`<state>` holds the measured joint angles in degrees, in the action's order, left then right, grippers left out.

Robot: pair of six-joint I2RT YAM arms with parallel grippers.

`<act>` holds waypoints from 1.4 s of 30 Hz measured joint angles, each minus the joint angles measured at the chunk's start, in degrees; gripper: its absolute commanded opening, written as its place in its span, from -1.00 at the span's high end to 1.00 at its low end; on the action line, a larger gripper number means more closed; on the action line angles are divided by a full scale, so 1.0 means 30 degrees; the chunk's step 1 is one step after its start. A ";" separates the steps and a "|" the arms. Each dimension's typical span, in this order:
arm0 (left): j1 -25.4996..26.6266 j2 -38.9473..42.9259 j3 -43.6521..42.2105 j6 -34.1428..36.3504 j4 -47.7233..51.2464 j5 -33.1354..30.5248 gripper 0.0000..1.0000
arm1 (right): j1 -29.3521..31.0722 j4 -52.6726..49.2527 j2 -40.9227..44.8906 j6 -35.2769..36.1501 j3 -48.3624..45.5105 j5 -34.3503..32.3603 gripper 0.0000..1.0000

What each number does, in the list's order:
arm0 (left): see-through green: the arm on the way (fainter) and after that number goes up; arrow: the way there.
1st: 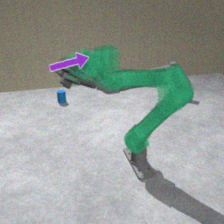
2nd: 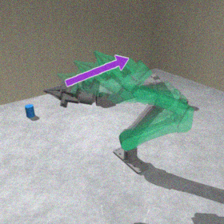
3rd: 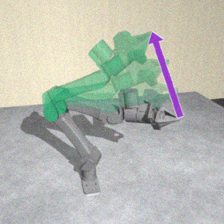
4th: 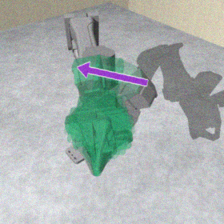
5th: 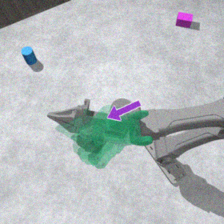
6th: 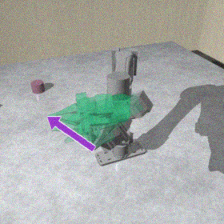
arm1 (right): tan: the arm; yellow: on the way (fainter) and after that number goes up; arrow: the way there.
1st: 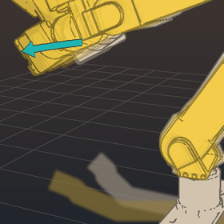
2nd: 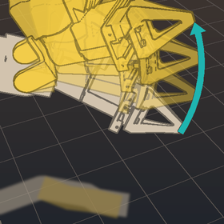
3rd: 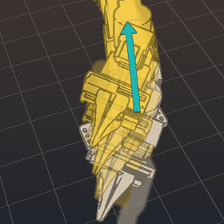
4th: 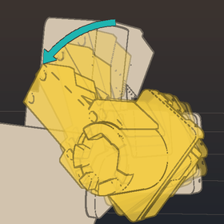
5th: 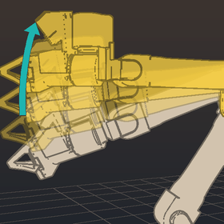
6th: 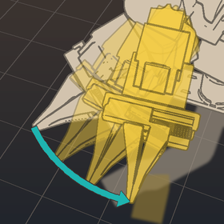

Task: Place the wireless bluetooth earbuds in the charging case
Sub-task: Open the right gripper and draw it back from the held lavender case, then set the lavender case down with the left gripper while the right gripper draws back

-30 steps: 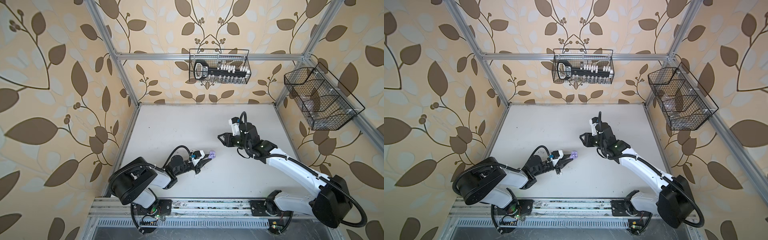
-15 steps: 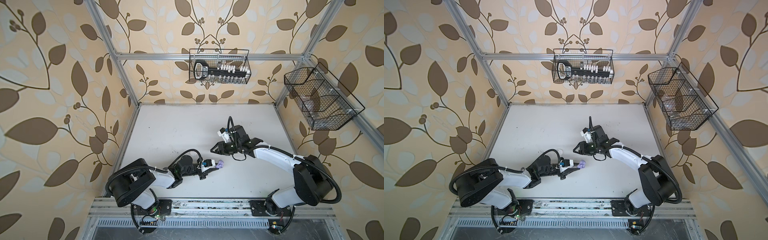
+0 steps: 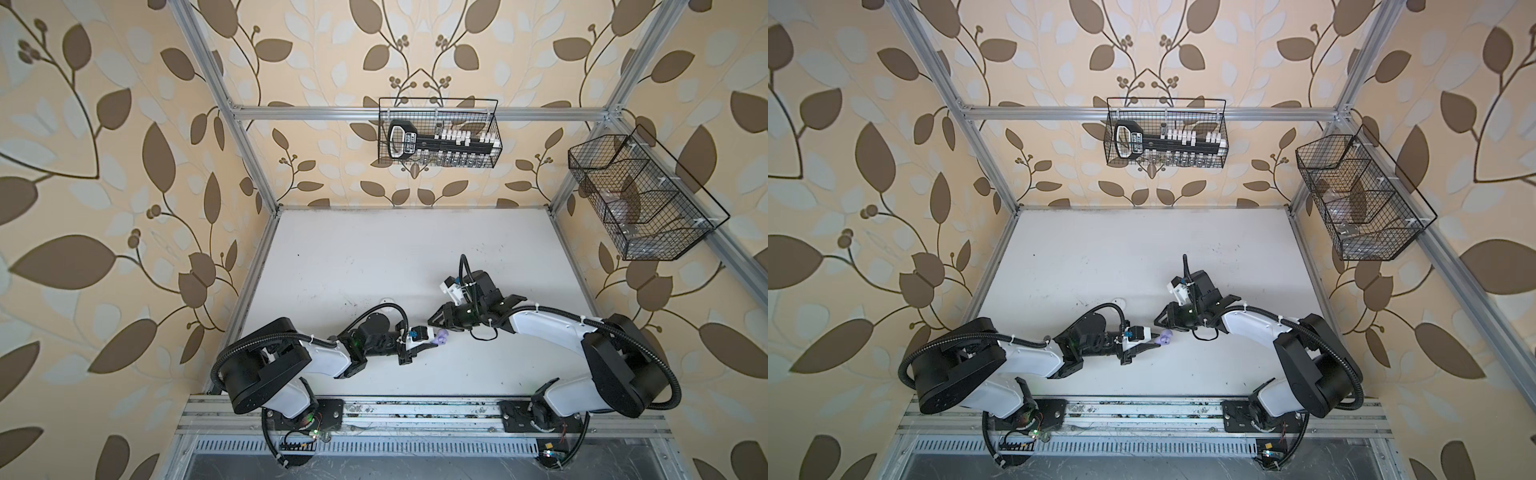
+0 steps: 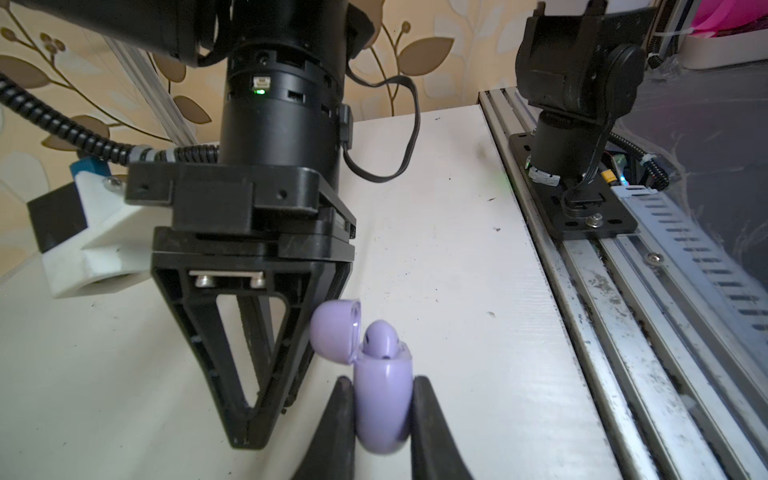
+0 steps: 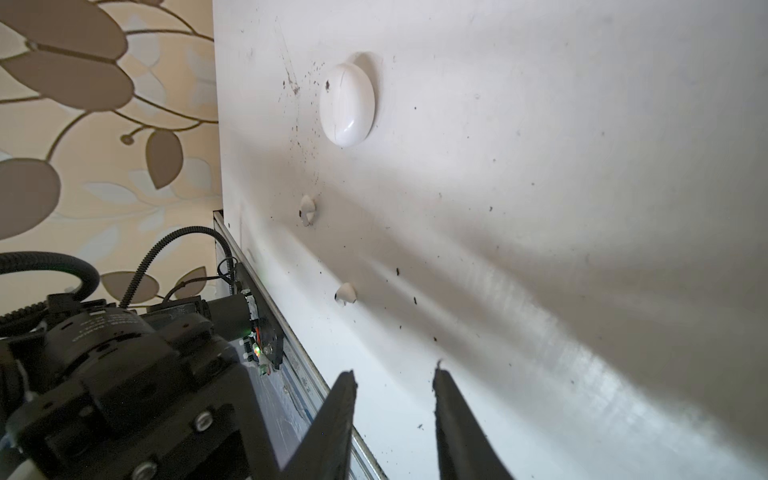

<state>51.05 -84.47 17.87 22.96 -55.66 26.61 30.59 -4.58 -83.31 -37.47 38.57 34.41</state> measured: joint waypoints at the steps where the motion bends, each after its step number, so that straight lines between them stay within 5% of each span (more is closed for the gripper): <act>1: 0.0000 0.0000 0.0000 0.0007 0.0000 -0.0015 1.00 | 0.0007 0.0131 0.0087 -0.0051 -0.0087 0.0029 0.42; 18: 0.0015 -0.0007 -0.0051 -0.0568 -0.0525 -0.1690 1.00 | 0.0736 0.2084 0.3009 -0.1654 -0.1982 -0.1144 0.35; 24: 0.0000 -0.0255 0.0911 -0.1938 -0.0452 -0.4073 1.00 | -0.0270 0.1005 0.5763 -0.1275 -0.2492 -0.4590 0.11; 33: -0.0007 -0.2871 0.5355 -0.5406 0.0678 -0.5996 1.00 | -0.1078 0.0095 1.0105 -0.0794 -0.4350 -1.1664 0.06; 42: -0.0051 -0.4991 0.9959 -0.9406 0.4167 -0.6528 1.00 | -0.1202 0.0226 1.1963 -0.0831 -0.6776 -1.4885 0.04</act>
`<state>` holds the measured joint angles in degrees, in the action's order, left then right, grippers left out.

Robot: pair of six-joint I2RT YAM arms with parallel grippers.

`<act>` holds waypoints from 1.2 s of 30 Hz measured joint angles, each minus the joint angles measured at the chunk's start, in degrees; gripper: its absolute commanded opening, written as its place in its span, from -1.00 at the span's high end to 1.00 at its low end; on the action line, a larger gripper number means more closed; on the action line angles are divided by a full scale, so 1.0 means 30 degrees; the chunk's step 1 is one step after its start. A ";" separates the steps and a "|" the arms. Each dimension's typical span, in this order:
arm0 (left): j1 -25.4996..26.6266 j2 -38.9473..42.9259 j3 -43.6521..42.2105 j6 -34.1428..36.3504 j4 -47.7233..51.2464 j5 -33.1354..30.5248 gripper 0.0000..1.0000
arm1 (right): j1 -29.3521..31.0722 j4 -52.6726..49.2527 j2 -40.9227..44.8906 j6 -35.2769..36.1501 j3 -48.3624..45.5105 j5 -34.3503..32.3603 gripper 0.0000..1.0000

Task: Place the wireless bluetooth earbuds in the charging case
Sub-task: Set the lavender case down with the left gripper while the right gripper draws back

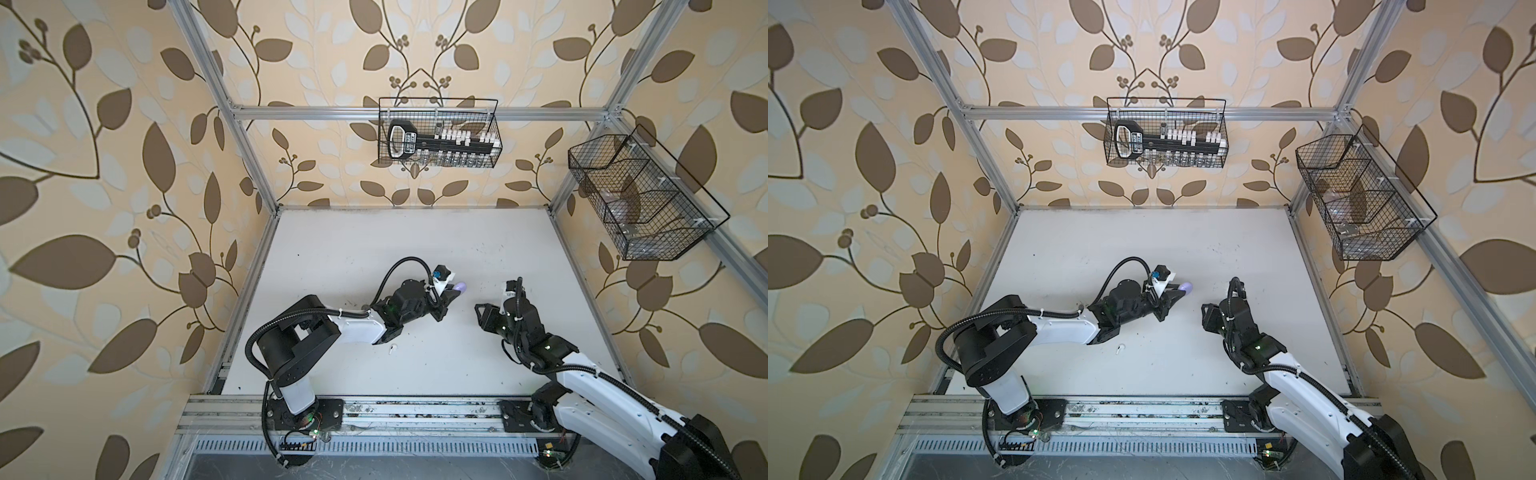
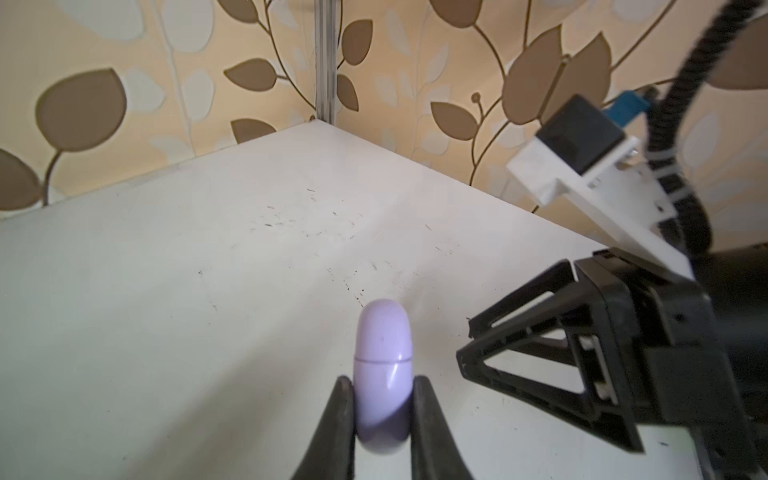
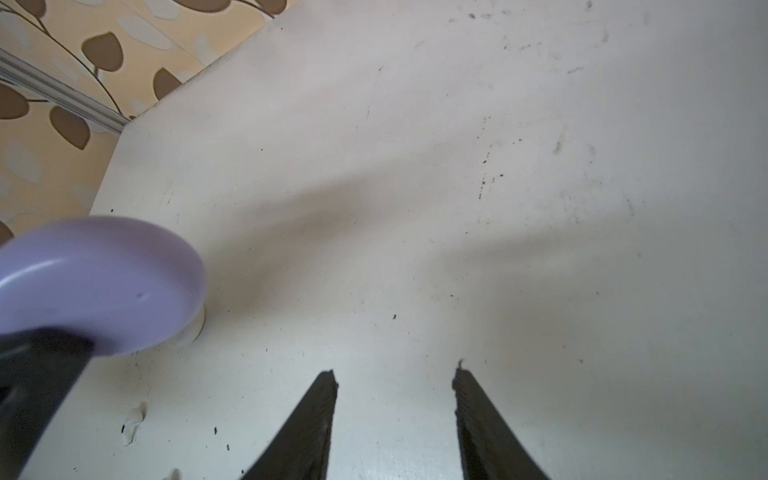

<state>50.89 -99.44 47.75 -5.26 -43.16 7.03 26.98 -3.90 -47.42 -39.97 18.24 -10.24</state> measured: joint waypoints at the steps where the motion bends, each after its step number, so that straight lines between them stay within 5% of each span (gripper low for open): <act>1: -0.0007 -0.0270 0.0481 -0.0510 0.0481 -0.0007 1.00 | 0.0000 0.0022 0.0321 0.0015 -0.0211 -0.0175 0.04; 12: -0.1698 -0.3344 0.4503 -0.5523 0.6564 0.1370 1.00 | -0.0022 0.0597 0.2047 0.0022 -0.1858 -0.0947 0.02; 26: -0.2208 -0.5362 0.6025 -0.6885 0.9056 0.3752 1.00 | -0.0058 0.1683 0.1005 0.0051 -0.1858 -0.0437 0.02; 30: -0.2208 -0.5457 0.6142 -0.6885 0.9260 0.3971 0.44 | -0.0058 0.1836 0.0568 0.0058 -0.1858 -0.0248 0.02; 36: -0.2208 -0.5581 0.6309 -0.6965 0.9879 0.3978 0.03 | -0.0095 0.2018 0.0525 0.0124 -0.1858 0.0058 0.01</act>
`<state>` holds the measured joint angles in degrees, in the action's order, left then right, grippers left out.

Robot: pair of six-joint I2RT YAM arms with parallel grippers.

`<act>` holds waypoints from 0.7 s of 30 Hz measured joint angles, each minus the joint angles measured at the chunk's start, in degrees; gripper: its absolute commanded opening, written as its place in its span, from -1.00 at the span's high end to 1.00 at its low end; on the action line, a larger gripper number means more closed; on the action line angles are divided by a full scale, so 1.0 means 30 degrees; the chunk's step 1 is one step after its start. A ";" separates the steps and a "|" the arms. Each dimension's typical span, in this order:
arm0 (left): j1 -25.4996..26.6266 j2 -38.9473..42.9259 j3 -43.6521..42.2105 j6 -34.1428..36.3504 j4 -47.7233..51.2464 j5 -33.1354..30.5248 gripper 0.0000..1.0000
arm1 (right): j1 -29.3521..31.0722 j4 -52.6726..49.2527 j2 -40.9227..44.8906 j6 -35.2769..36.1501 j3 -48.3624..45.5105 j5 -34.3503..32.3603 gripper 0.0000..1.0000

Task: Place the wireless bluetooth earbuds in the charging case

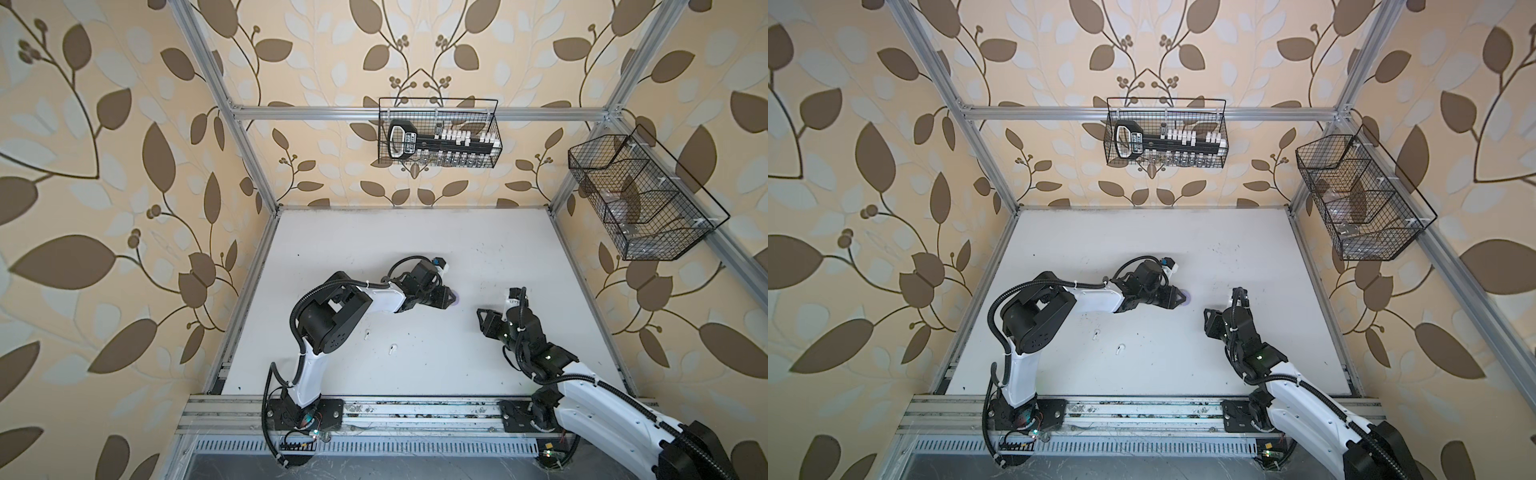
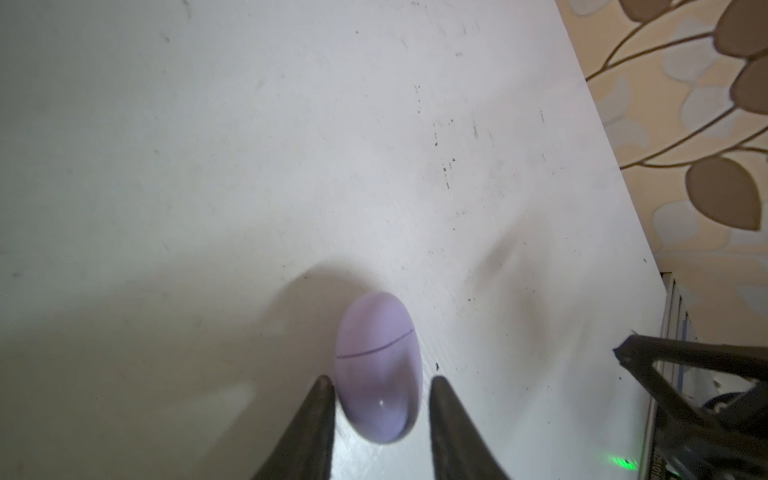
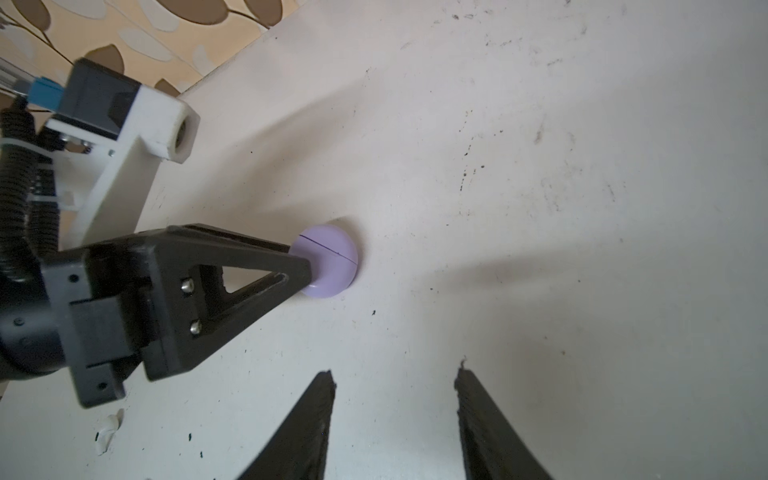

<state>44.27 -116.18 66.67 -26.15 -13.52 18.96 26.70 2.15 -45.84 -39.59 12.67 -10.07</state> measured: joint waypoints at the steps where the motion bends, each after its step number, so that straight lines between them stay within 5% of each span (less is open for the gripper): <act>1: 0.0000 -0.0066 0.0022 -0.0015 0.0044 0.0015 0.02 | 0.0000 0.0066 -0.0029 0.0007 0.0000 0.0022 0.01; 14: 0.0007 -0.0168 0.0058 0.0291 0.0095 -0.1348 -0.10 | -0.0015 0.0233 -0.0255 0.0080 0.0000 0.0233 -0.06; 21: 0.0015 0.3009 -0.3657 0.0874 -0.0699 -0.3832 -0.20 | 0.0153 0.0342 -0.0248 0.0131 0.0000 0.0277 -0.01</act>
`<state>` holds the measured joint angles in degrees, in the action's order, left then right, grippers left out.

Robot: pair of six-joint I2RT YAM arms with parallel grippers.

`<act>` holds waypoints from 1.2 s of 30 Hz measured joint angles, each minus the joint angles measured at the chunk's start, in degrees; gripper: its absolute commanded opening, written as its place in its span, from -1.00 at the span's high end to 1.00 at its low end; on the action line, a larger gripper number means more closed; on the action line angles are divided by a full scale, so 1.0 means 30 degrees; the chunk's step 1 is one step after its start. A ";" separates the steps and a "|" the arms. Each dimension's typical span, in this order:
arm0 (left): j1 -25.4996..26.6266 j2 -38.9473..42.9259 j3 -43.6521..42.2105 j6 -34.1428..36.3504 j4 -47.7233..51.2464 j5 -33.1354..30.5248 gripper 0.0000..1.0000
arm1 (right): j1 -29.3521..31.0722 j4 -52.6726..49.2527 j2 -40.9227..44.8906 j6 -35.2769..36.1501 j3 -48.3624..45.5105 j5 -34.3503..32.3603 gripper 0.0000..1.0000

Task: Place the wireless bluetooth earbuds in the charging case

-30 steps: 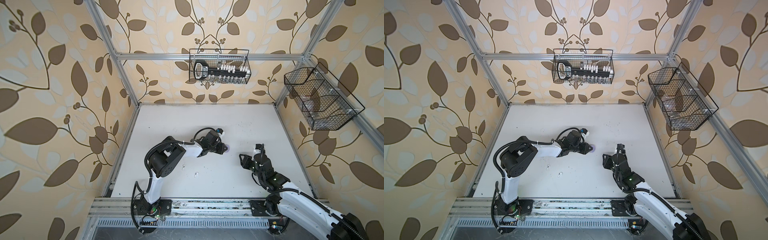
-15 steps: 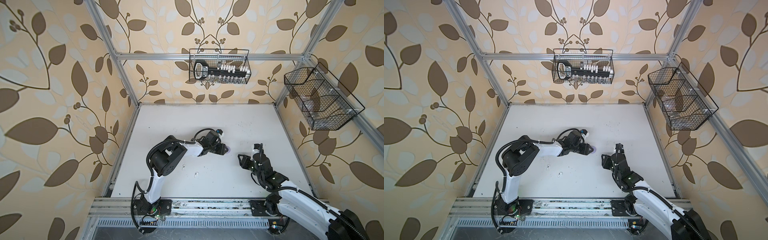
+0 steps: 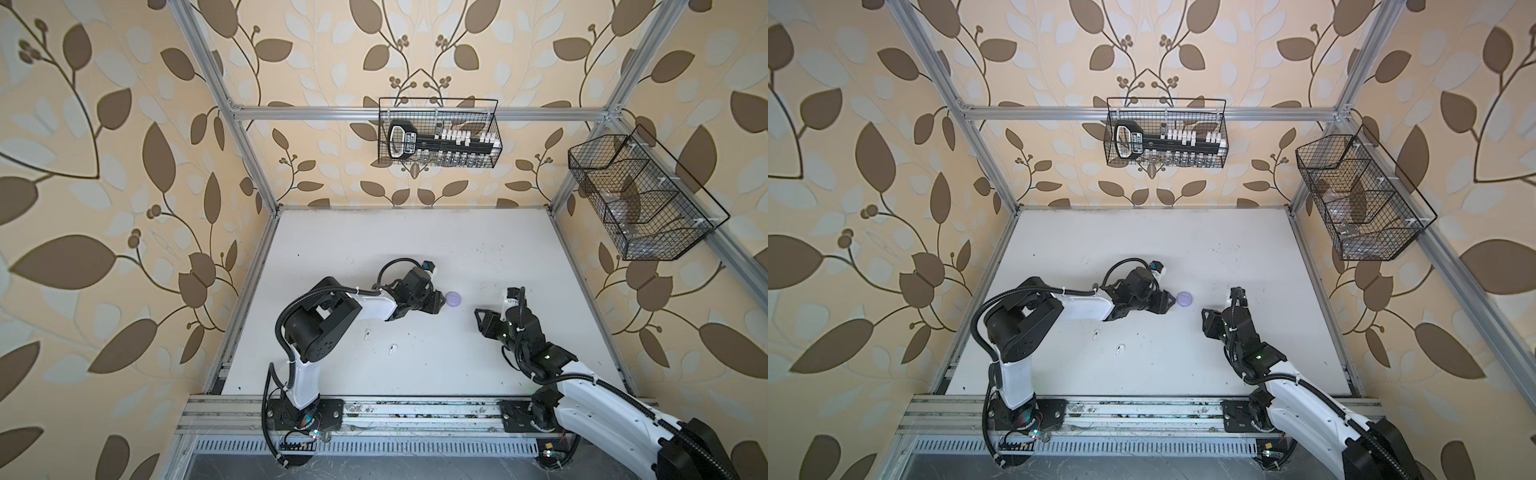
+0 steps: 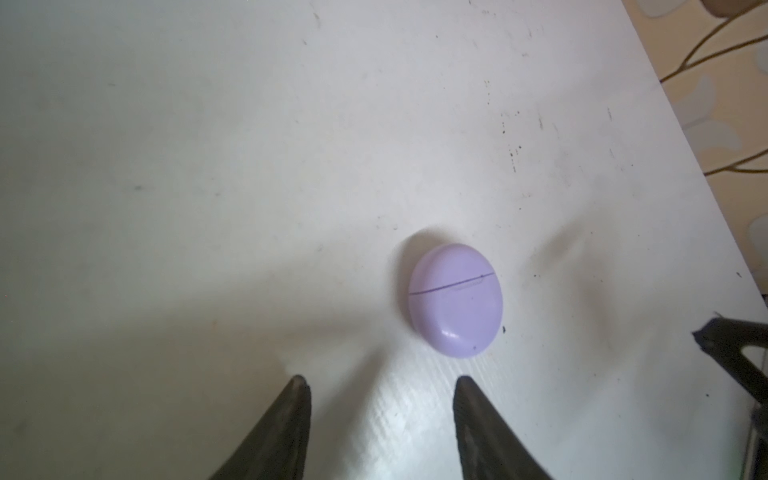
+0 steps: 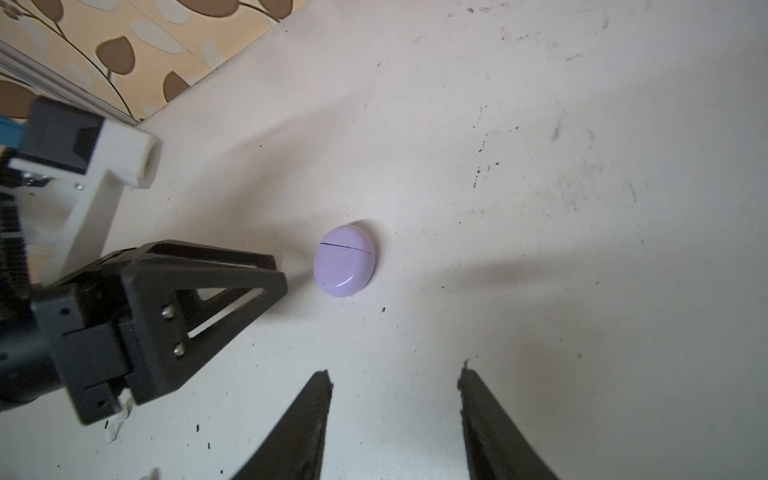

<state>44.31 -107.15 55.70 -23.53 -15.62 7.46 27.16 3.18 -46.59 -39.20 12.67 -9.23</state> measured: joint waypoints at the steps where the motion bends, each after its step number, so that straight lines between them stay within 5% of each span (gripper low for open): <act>1: 0.0000 0.0401 -0.0284 0.0124 -0.0102 -0.0204 -0.23 | 0.0007 0.0022 0.0000 0.0007 0.0000 0.0015 0.00; 9: 0.0882 0.2856 -0.1260 0.1333 -0.2229 -0.0998 -0.46 | 0.0918 0.0277 0.0000 0.0160 0.0000 -0.0175 0.03; 18: 0.1086 0.2994 -0.3024 0.1202 -0.5013 0.0707 -0.75 | 0.2280 0.0022 0.0903 0.0306 0.0029 -0.1384 -0.10; 25: 0.1843 0.3024 -0.2987 0.1537 -0.4911 0.0933 -0.78 | 0.5734 -0.1071 0.0117 -0.0036 0.1333 -0.4000 -0.19; 36: 0.3249 0.4095 -0.3140 0.2914 -0.3832 -0.5428 -0.83 | 0.7373 -0.6251 -0.5909 -0.1421 0.7876 -0.7832 -0.35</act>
<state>54.06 -94.87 46.28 -14.79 -27.11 -8.82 49.28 -15.57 -64.31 -43.46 36.29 -32.73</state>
